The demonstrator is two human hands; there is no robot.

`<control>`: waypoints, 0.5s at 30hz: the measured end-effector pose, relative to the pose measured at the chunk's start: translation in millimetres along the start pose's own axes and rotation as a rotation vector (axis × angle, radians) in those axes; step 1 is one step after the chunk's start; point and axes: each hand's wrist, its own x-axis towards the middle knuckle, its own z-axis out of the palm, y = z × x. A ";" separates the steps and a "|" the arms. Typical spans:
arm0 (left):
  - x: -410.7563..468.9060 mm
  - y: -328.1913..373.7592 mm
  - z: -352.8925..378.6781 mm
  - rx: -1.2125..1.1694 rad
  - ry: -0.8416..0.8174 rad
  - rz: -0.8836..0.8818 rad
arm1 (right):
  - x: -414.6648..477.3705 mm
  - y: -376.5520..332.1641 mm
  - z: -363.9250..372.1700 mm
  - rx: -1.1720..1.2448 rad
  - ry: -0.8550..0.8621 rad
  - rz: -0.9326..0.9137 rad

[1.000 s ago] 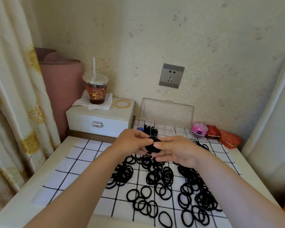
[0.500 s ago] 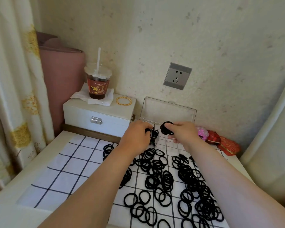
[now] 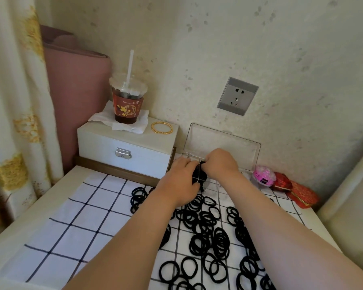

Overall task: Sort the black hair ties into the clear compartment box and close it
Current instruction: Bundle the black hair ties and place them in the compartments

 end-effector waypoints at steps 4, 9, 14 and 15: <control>0.8 -2.5 1.5 0.029 -0.033 0.003 | 4.3 -4.9 -1.9 -0.168 -0.111 -0.043; 1.1 -1.3 3.2 0.091 -0.095 -0.032 | 5.2 1.6 -23.9 0.025 -0.309 -0.068; 0.8 2.8 2.5 0.110 -0.139 -0.060 | -8.7 15.6 -37.7 0.193 -0.264 -0.111; 1.0 3.6 1.9 0.091 -0.139 -0.065 | -12.7 19.0 -37.8 0.184 -0.219 -0.155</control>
